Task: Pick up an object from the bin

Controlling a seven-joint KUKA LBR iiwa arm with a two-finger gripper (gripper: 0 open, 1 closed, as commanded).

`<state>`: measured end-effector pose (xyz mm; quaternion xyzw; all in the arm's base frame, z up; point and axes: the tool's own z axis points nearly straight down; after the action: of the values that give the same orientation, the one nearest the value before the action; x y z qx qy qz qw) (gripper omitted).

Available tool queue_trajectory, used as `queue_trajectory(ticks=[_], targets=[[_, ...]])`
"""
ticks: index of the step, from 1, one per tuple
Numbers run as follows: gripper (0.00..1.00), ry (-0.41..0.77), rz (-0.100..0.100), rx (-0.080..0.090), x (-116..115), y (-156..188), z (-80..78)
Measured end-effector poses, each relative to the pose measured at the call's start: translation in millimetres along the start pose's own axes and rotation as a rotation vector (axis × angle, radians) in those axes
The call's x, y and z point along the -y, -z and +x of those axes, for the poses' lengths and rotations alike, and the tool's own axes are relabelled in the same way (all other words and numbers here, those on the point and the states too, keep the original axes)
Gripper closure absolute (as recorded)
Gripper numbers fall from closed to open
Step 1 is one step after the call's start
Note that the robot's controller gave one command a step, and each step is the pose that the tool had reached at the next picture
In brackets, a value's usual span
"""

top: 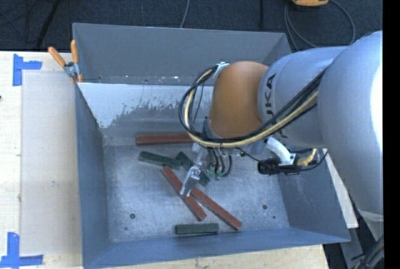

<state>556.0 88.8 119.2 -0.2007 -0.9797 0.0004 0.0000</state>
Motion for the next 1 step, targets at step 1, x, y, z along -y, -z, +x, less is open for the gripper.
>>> queue_trajectory(ticks=[1], targets=[[0.0, -0.259, 0.0, -0.002, -2.1, -35.1, -0.9]])
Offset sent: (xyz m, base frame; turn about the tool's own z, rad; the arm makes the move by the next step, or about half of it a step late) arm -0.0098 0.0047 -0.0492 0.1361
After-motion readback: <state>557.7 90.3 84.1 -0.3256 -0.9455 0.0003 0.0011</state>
